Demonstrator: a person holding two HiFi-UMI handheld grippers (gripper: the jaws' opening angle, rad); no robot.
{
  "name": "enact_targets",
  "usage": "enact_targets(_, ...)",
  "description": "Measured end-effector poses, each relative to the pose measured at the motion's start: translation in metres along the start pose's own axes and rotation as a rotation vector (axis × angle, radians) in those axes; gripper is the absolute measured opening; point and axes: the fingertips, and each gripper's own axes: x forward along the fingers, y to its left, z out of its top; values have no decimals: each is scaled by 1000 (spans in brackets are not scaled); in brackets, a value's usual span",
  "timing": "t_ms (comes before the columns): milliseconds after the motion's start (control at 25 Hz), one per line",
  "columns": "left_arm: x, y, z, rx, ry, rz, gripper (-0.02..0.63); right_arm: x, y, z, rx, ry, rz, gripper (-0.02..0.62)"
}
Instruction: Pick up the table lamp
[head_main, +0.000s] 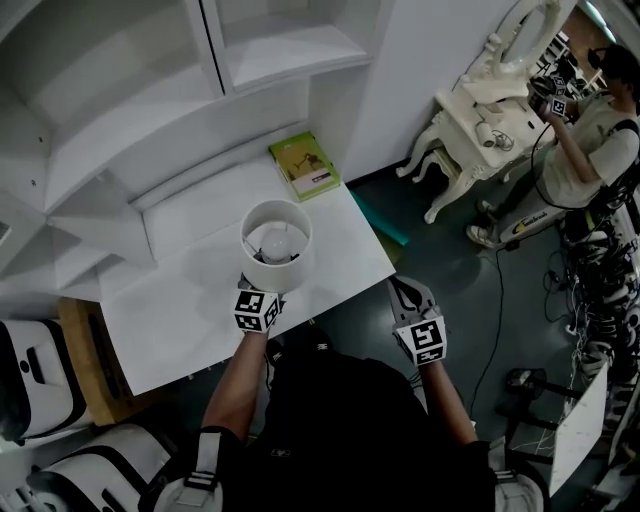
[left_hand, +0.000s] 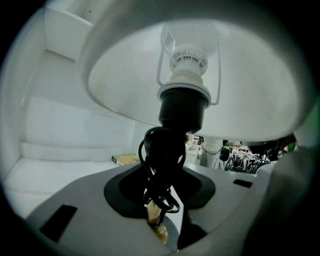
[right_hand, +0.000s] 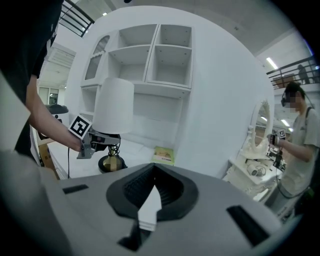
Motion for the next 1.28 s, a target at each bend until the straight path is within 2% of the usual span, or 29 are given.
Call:
enact_targets(600,-61,-13,79,12,-24,-18,137,20,13,22,46,-92,39,8)
enact_targets(840,-98,-2,105,-14,-54,33,137,35,27,32,48,-111,88,6)
enact_targets(1280,-158,37,110,-46,-73,156,137,65,59,64,-9,-136,168,6)
